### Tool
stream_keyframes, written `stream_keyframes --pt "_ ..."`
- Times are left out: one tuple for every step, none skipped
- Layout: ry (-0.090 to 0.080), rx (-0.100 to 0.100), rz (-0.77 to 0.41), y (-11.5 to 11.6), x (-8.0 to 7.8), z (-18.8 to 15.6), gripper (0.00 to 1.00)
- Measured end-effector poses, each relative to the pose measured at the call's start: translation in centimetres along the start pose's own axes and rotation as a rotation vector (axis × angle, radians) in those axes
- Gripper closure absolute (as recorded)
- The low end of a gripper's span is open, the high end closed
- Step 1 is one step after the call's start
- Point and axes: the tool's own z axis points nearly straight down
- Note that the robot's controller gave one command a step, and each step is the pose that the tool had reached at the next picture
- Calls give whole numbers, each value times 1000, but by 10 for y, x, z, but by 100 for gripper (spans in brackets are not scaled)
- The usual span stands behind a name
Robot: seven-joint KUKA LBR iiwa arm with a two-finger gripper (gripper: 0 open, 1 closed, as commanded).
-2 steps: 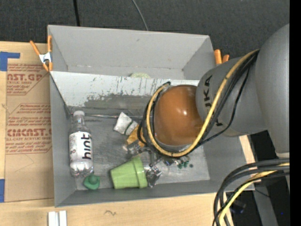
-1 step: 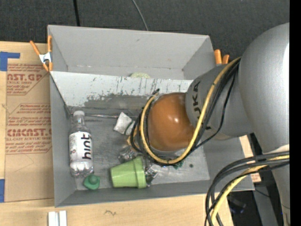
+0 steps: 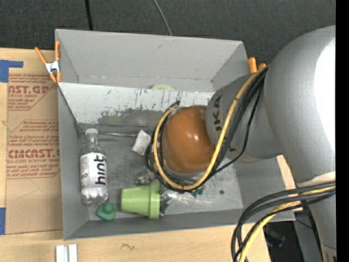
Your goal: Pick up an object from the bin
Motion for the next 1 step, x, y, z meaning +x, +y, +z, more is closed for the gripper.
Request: stream_keyframes --pt "0 0 0 0 0 0 100"
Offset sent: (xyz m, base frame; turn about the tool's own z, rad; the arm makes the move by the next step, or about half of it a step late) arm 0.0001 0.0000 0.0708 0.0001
